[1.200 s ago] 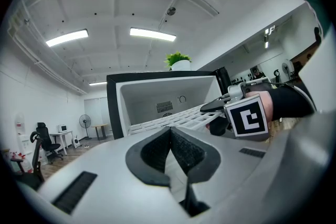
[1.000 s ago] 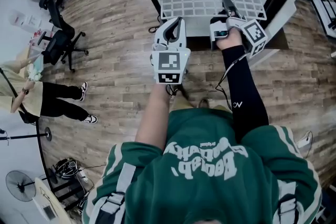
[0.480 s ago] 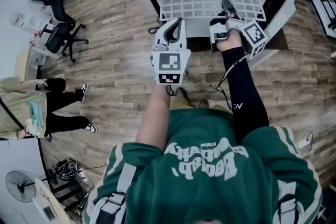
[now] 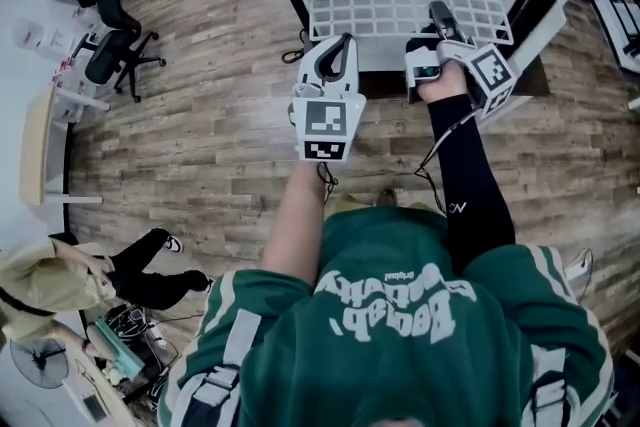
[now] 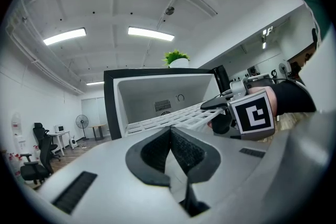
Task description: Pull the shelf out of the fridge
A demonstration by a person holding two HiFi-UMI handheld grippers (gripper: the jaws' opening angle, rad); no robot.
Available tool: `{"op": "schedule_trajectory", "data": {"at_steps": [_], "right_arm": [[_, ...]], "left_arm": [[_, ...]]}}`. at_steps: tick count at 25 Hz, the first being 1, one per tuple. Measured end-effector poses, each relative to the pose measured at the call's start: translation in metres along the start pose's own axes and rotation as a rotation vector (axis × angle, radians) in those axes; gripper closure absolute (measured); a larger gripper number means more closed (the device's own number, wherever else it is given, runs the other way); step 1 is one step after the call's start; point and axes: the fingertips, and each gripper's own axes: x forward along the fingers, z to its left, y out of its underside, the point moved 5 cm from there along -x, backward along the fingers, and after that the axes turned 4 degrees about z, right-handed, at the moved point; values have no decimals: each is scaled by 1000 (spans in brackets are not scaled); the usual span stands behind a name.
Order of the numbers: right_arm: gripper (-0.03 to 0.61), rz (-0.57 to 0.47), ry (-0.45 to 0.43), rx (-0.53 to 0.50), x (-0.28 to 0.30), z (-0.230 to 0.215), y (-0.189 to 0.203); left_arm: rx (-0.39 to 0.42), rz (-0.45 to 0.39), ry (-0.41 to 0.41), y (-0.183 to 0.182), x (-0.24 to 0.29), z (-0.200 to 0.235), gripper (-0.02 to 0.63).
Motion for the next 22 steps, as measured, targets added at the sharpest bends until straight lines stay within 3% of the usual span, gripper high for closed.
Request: {"op": "schedule_trajectory", "data": {"at_steps": [22], "right_arm": [[539,29,-1,29,-2,0,0]], "left_arm": [[-30,26,-9,3,-7,6,597]]}}
